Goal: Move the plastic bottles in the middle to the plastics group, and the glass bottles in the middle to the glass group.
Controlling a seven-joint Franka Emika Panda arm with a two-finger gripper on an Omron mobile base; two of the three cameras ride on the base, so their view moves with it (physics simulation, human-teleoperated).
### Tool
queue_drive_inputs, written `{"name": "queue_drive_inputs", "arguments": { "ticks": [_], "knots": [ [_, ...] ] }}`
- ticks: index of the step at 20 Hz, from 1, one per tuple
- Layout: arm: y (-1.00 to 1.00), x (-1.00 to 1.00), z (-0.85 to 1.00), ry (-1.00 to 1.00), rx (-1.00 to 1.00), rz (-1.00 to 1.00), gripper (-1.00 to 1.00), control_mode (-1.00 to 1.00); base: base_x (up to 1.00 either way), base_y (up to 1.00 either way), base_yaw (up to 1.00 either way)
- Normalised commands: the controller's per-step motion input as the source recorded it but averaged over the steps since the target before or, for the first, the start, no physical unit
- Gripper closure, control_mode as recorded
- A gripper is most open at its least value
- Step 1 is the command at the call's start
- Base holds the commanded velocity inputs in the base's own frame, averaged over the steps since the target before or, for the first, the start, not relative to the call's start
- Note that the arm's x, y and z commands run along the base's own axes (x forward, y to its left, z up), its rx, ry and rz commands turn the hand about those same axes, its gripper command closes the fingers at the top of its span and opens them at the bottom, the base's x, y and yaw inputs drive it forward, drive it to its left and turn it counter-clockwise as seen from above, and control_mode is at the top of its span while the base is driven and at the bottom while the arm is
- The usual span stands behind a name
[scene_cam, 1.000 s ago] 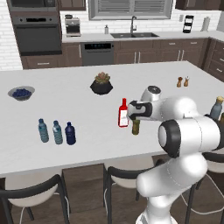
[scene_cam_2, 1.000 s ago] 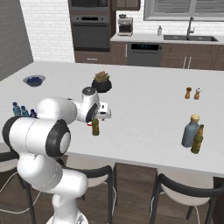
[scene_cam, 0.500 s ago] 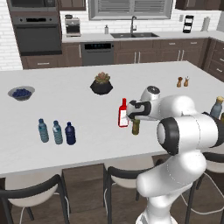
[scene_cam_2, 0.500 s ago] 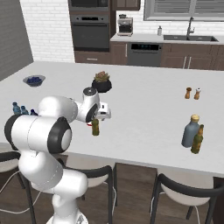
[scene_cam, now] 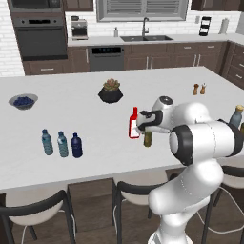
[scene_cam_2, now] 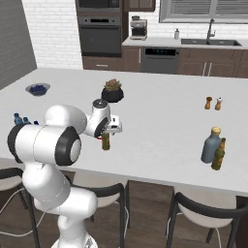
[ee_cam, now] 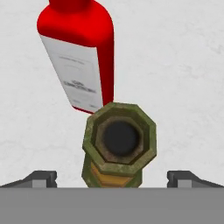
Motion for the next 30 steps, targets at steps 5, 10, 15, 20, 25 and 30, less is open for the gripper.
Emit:
{"name": "queue_drive_inputs", "arguments": {
  "ticks": [5,10,15,20,25,30],
  "knots": [
    [0.0,0.07,-0.02,0.0,0.0,0.01,-1.0,-1.0,0.0,0.0,0.0],
    [0.0,0.01,-0.01,0.0,0.0,0.01,-1.0,-1.0,0.0,0.0,0.0],
    [0.0,0.06,-0.09,-0.03,0.0,0.02,-1.0,-1.0,0.0,0.0,0.0],
    [0.0,0.0,-0.08,-0.03,0.0,0.01,-1.0,-1.0,0.0,0.0,0.0],
    [0.0,0.0,0.0,0.0,0.0,0.0,1.0,-1.0,0.0,0.0,0.0],
    [0.0,0.0,0.0,0.0,0.0,0.0,1.0,-1.0,0.0,0.0,0.0]
  ]
}}
